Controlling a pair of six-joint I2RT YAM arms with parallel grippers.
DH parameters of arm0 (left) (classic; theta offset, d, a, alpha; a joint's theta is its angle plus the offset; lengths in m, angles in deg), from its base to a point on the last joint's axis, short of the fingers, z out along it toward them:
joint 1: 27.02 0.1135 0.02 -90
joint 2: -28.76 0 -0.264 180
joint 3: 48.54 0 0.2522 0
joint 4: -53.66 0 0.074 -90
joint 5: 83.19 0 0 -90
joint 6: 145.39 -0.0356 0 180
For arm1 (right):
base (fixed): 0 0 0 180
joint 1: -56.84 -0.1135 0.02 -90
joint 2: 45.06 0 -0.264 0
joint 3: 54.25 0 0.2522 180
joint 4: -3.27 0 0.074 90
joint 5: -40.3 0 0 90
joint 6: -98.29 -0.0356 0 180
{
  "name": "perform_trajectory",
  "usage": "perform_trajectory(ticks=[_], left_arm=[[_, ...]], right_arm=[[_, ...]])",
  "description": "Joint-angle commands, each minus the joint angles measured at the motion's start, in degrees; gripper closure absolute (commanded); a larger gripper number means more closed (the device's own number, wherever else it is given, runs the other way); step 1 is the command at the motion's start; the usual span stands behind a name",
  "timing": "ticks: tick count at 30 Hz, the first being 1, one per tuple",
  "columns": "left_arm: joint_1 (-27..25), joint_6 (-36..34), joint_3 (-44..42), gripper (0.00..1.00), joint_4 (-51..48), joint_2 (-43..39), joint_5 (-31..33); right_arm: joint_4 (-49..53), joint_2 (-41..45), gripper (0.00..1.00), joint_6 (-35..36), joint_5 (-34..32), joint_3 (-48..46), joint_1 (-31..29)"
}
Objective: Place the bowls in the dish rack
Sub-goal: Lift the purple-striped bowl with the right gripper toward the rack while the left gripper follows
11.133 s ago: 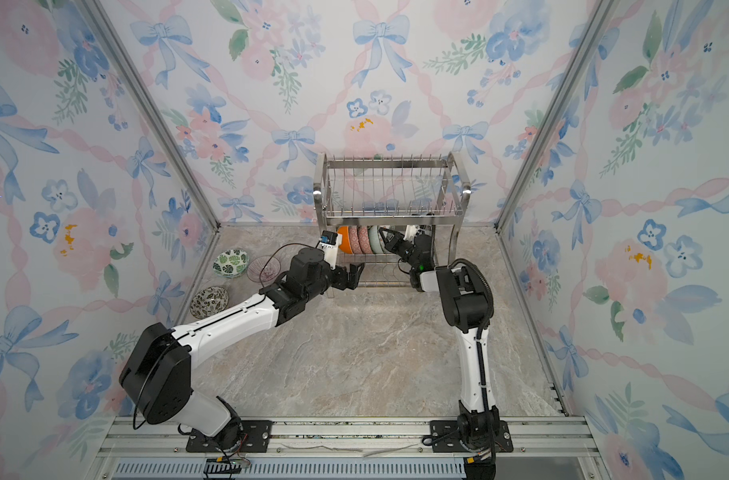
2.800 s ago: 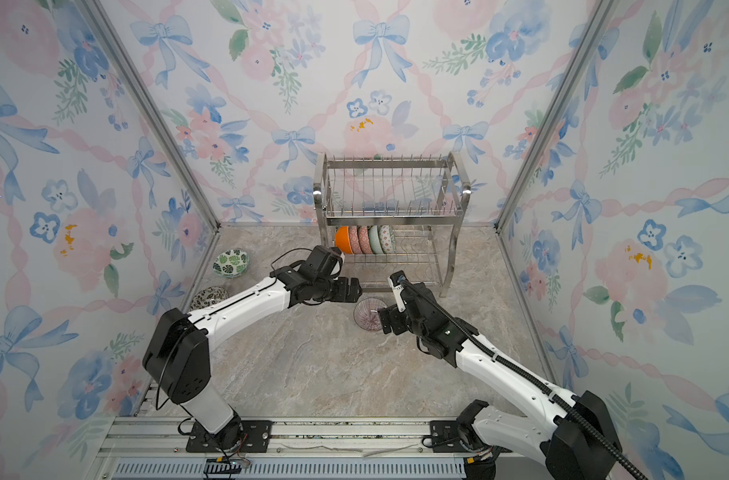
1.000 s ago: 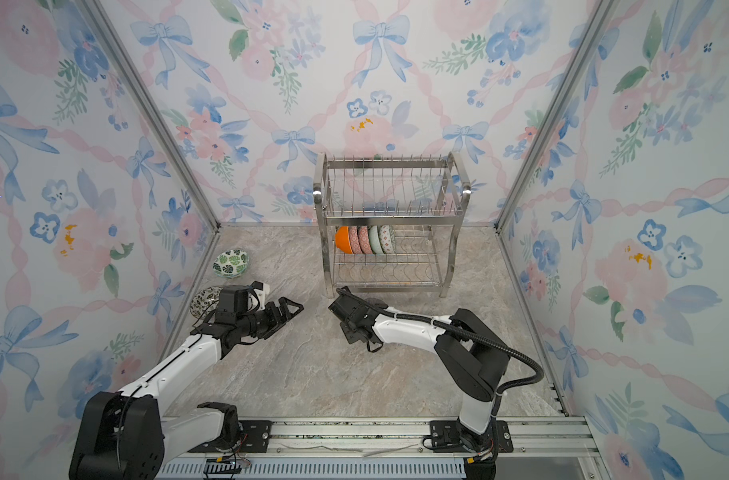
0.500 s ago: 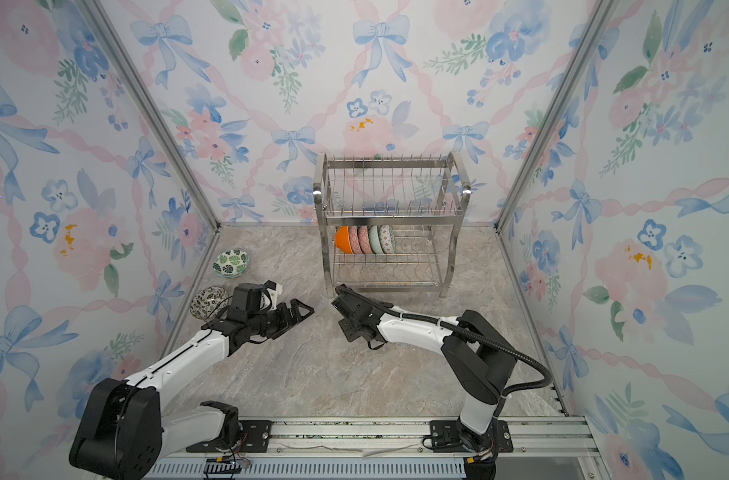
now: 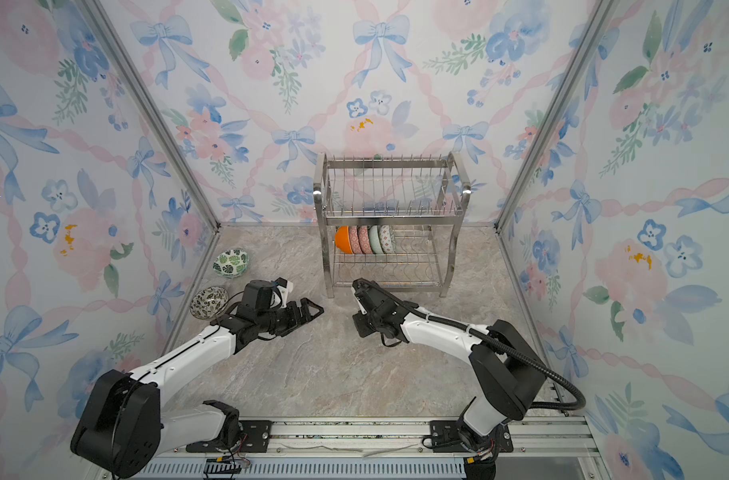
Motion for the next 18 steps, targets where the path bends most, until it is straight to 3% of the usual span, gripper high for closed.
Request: perform_trajectory(ticks=[1,10,18], left_arm=[[-1.40,0.93,2.42,0.02,2.09,1.19,0.68],[-5.70,2.33,4.82,0.02,5.36,4.63,0.73],[-10.95,3.46,11.83,0.02,10.62,9.50,0.55]], right_arm=[[-7.70,6.86,1.00,-2.17,6.13,-3.14,3.91],[-7.72,18.76,1.00,-3.15,15.49,-7.16,17.81],[-15.92,19.10,1.00,-9.31,23.59,-8.17,27.77]])
